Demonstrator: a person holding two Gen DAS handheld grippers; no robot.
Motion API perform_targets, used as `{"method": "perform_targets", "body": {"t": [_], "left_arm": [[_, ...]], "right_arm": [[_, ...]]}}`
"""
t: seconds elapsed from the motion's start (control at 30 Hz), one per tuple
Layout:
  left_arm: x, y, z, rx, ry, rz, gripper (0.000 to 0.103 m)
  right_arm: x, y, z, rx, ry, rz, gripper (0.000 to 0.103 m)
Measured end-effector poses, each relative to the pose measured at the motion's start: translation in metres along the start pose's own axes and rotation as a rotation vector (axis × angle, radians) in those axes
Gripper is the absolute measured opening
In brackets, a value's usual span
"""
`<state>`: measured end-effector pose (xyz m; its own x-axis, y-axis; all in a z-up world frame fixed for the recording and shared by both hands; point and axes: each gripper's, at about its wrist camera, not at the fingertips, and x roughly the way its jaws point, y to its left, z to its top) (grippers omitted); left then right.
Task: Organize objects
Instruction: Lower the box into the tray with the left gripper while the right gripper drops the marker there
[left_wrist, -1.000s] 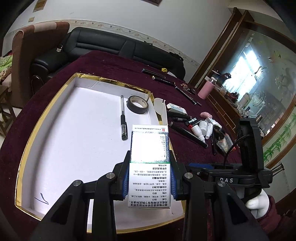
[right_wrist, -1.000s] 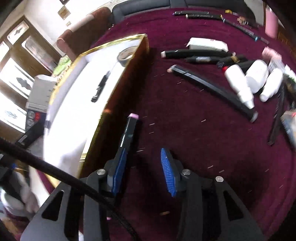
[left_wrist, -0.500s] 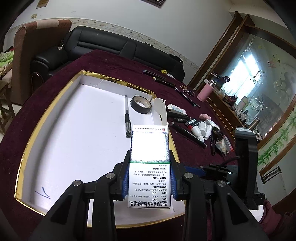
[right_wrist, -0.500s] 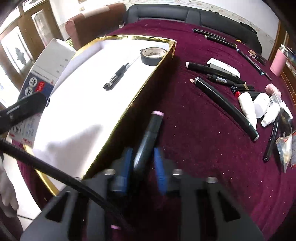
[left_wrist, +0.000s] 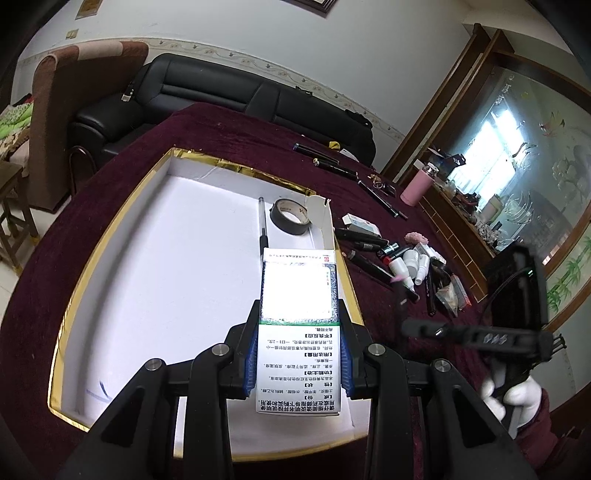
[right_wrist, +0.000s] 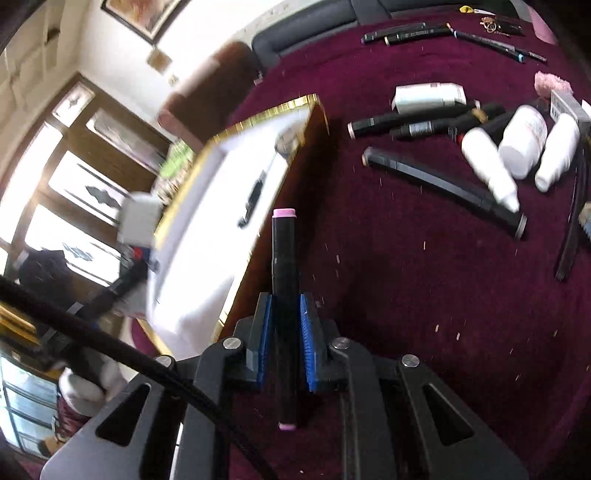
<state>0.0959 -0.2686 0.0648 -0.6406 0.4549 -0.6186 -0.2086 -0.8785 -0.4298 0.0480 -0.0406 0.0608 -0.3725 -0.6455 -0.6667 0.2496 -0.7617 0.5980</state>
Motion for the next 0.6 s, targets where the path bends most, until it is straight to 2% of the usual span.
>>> {"method": "perform_targets", "body": {"t": [0.17, 0.2, 0.23, 0.3, 0.4, 0.47, 0.6], "left_arm": [[0.017, -0.001, 0.022, 0.032, 0.021, 0.048, 0.030], [0.020, 0.000, 0.027, 0.033, 0.026, 0.054, 0.030], [0.025, 0.001, 0.032, 0.033, 0.034, 0.060, 0.030], [0.037, 0.006, 0.043, 0.022, 0.055, 0.072, 0.030], [0.057, 0.016, 0.059, -0.015, 0.087, 0.077, 0.030], [0.071, 0.023, 0.068, -0.037, 0.112, 0.086, 0.029], [0.103, 0.039, 0.077, -0.057, 0.162, 0.144, 0.029]], "right_arm": [[-0.003, 0.014, 0.027, -0.031, -0.053, 0.033, 0.014], [-0.001, 0.017, 0.034, -0.037, -0.054, 0.039, 0.014], [-0.010, 0.028, 0.026, -0.043, -0.051, 0.046, 0.014], [-0.004, 0.036, 0.040, -0.058, -0.042, 0.039, 0.014], [0.012, 0.048, 0.056, -0.068, -0.008, 0.031, 0.014], [0.037, 0.050, 0.067, -0.064, 0.018, 0.006, 0.014], [0.075, 0.044, 0.077, -0.046, 0.068, -0.053, 0.014]]}}
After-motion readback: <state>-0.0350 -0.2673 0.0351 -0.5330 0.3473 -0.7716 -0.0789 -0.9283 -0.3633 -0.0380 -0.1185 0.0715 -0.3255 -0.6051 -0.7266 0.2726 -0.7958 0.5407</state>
